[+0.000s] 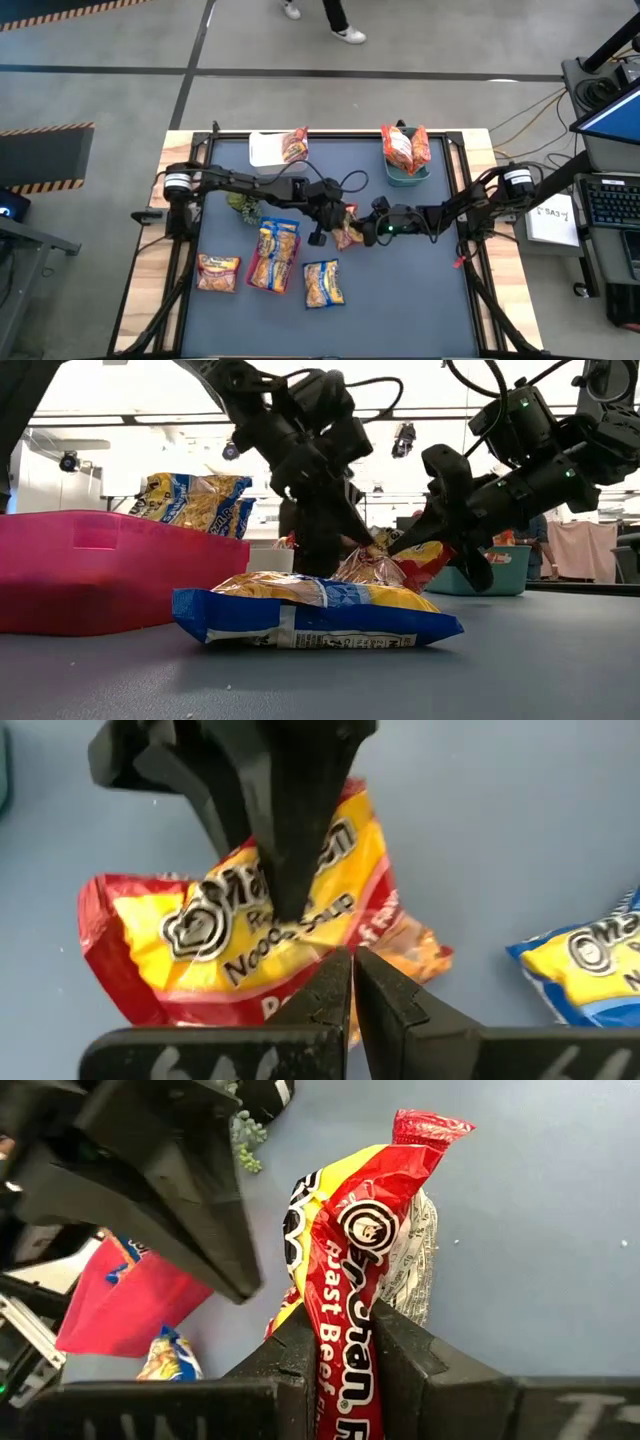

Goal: Sort Maruchan noodles
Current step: Put the right red noodle pack into the white bin

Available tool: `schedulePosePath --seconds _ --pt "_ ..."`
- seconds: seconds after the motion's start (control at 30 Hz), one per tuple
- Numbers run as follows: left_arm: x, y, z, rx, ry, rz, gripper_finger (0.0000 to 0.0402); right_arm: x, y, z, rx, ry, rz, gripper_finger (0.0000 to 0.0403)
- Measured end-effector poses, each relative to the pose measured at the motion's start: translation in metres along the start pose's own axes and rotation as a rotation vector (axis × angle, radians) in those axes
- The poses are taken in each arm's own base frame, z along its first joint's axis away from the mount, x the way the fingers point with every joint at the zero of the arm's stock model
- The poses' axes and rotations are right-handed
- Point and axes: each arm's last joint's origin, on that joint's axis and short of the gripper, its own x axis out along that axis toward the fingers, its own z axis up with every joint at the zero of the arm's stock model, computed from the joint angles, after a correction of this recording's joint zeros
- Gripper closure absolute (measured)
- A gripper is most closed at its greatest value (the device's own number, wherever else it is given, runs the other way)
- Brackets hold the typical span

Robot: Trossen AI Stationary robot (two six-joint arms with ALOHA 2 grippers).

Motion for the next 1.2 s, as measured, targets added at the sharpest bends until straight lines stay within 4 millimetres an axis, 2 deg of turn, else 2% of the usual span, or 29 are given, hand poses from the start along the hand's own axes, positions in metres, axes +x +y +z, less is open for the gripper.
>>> schedulePosePath --seconds 0.23,0.53,0.73,0.93,1.2 --pt "-0.023 -0.003 0.009 0.034 -0.012 -0.006 0.0402 -0.002 0.002 0.002 -0.114 -0.018 0.000 0.0346" --pt "-0.068 -0.010 0.025 0.122 -0.098 -0.022 0.0402 -0.001 0.009 0.000 -0.344 -0.021 -0.002 0.0346" --pt "-0.076 0.000 0.023 0.080 -0.146 -0.077 0.0390 -0.001 0.020 -0.006 -0.479 -0.025 0.020 0.0346" --pt "-0.063 0.011 0.014 0.011 -0.132 -0.122 0.0328 -0.001 0.028 -0.011 -0.571 -0.007 -0.021 0.0346" --pt "-0.043 0.024 0.001 -0.015 -0.090 -0.100 0.0199 0.003 0.037 -0.007 -0.641 0.043 -0.045 0.0346"
